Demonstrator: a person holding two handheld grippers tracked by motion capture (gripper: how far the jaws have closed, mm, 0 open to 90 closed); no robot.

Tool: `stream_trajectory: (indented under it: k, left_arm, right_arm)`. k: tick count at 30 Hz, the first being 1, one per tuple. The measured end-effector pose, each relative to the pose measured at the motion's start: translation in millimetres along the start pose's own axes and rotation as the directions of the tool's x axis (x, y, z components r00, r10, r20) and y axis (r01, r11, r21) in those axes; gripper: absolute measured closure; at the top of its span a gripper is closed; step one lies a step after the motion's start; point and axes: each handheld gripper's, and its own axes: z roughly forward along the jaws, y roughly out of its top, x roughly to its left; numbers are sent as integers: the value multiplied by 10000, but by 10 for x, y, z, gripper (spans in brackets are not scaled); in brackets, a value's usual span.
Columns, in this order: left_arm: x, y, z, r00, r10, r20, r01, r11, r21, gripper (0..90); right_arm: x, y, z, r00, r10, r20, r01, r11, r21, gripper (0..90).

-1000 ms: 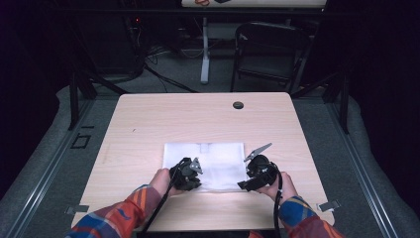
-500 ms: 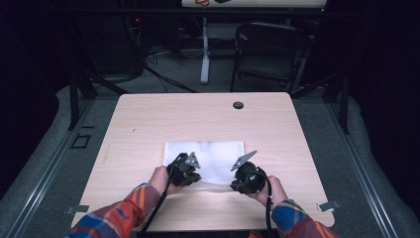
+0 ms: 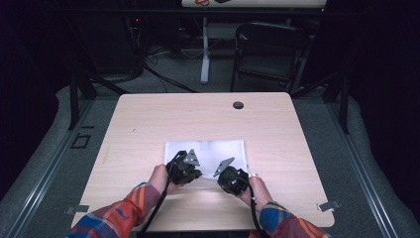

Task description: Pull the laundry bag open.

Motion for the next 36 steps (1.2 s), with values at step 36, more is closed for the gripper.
stream_trajectory:
  k: [36]
  left_arm:
    - [150,229,-329,9936,-775,-825,750,9966,-337,874]
  right_arm:
    - [-71,-16,110,9993,296,-208,-290,9991,314,900]
